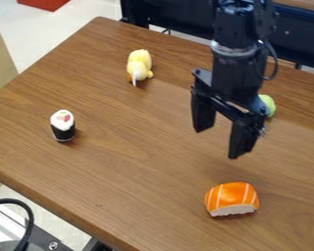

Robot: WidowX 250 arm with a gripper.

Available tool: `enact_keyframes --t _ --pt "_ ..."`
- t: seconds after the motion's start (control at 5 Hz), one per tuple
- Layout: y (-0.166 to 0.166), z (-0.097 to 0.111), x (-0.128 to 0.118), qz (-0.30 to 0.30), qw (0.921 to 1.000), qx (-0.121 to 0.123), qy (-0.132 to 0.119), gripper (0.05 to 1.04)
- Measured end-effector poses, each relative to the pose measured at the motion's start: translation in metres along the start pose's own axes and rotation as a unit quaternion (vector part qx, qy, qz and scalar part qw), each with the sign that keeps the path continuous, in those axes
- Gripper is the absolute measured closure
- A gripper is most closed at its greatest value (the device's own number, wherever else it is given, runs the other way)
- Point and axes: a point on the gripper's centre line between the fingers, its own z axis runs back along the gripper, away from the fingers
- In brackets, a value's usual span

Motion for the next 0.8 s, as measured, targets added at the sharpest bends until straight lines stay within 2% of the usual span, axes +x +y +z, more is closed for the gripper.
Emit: enact_keyframes --t 0.2,0.8 --pt "-0.009 -0.014 -0.007 -0.005 1.0 0.003 0.004 0.087" --pt "-0.035 -0.046 -0.027 -0.051 0.997 0.031 -0.05 0.087"
